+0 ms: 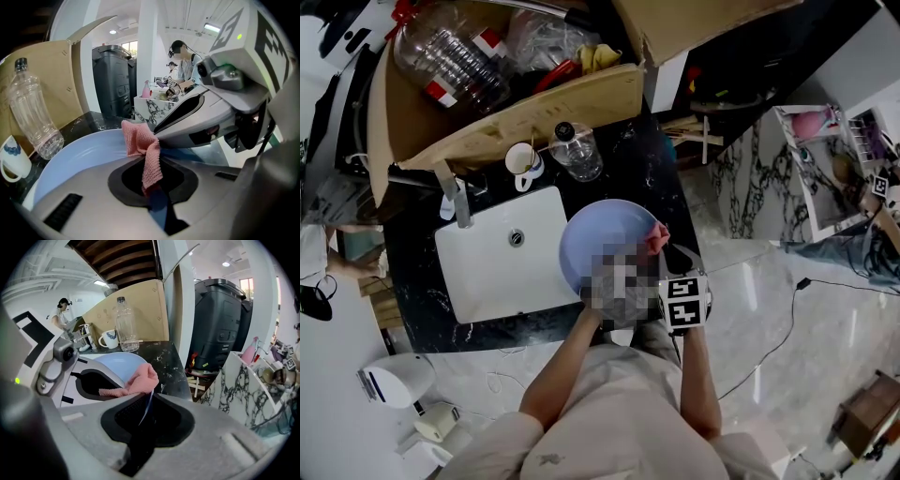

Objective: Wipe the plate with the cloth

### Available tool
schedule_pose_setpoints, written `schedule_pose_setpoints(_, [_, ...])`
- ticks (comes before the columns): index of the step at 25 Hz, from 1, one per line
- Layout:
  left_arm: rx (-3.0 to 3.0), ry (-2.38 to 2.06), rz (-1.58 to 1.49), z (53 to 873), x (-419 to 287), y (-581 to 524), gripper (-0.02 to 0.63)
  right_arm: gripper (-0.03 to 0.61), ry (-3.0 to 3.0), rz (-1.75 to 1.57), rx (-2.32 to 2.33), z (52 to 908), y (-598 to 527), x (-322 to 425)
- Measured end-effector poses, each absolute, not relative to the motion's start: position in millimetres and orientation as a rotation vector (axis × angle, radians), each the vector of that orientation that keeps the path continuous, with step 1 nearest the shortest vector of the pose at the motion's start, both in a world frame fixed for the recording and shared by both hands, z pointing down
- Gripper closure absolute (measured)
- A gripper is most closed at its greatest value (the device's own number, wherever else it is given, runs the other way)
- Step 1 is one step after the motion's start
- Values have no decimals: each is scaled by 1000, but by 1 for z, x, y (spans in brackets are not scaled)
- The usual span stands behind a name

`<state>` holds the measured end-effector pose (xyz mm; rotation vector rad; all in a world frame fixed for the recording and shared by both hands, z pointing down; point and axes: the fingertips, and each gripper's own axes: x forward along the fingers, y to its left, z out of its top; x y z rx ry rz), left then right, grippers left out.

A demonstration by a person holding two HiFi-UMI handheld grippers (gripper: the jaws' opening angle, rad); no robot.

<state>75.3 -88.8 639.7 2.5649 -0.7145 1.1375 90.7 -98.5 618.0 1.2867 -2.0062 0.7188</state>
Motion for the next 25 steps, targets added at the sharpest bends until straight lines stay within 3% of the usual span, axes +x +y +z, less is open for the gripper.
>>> schedule_pose_setpoints(9, [2578,-701,1142,639,77,-88,580,541,-1955,740,1242,621,-99,91])
schedule_pose_setpoints(25, [2621,-621,1163,641,81,-84,580,558,-2094,1145,1447,636,-104,95])
